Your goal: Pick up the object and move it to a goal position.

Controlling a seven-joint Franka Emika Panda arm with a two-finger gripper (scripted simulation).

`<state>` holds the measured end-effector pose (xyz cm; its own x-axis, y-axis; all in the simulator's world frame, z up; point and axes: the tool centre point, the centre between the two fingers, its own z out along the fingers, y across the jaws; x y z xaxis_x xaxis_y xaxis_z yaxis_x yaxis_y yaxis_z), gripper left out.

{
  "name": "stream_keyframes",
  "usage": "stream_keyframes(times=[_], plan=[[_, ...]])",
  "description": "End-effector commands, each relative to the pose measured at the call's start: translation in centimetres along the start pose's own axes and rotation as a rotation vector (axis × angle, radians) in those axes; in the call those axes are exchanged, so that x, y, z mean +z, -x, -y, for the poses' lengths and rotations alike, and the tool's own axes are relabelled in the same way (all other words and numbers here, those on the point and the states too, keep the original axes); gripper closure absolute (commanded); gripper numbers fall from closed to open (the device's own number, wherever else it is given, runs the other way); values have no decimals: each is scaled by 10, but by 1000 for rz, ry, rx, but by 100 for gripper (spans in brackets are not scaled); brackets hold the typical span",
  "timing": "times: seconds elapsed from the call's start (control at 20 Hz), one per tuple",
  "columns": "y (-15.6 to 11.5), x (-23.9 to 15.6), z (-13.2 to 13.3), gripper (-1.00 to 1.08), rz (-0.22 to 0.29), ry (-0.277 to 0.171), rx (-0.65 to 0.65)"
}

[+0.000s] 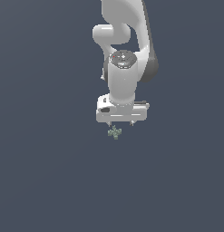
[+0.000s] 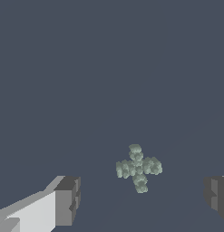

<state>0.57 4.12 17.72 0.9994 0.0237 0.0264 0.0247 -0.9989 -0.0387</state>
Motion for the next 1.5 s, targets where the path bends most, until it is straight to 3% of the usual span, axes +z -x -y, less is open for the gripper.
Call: stream_keyframes(times=[0.0, 0.5, 0.9, 1.45], plan=[[0, 0, 0, -92, 0, 0, 0], [-4, -6, -22, -92, -19, 11, -14], [-4, -6, -22, -92, -18, 11, -9], [4, 13, -21, -92, -10, 12, 116]])
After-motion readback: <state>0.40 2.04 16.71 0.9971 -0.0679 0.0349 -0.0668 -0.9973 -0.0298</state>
